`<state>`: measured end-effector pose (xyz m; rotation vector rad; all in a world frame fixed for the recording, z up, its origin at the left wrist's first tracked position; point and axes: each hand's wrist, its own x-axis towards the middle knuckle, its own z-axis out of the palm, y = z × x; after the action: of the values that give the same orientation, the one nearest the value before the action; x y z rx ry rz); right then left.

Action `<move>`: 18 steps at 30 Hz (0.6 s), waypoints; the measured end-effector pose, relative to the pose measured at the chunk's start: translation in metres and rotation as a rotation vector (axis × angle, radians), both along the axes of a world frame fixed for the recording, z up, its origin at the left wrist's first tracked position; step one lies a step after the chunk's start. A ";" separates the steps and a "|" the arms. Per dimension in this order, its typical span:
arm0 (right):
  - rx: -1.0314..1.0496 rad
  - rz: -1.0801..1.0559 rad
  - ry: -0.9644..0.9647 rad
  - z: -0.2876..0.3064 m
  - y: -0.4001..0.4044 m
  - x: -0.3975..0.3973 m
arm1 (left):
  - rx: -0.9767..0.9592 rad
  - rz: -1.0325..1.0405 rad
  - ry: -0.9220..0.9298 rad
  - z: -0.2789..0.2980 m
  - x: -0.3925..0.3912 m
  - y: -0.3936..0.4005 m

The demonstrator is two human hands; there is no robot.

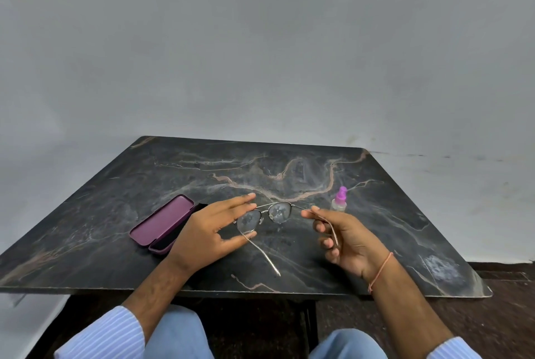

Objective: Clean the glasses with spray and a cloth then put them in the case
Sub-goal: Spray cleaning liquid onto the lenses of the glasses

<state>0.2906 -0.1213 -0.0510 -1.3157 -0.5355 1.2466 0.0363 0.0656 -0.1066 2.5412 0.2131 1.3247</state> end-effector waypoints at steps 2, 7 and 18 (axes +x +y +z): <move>0.017 0.018 -0.006 -0.003 0.001 0.001 | 0.021 0.025 0.013 0.002 -0.002 0.002; 0.031 0.050 -0.039 -0.010 0.003 0.007 | 0.109 0.065 0.063 0.007 0.000 0.009; -0.009 -0.036 -0.208 -0.018 0.011 0.008 | 0.190 0.321 0.185 0.001 0.016 0.021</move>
<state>0.2988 -0.1107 -0.0685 -1.4660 -0.6508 1.0902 0.0522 0.0865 -0.1061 2.8862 0.5789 1.2653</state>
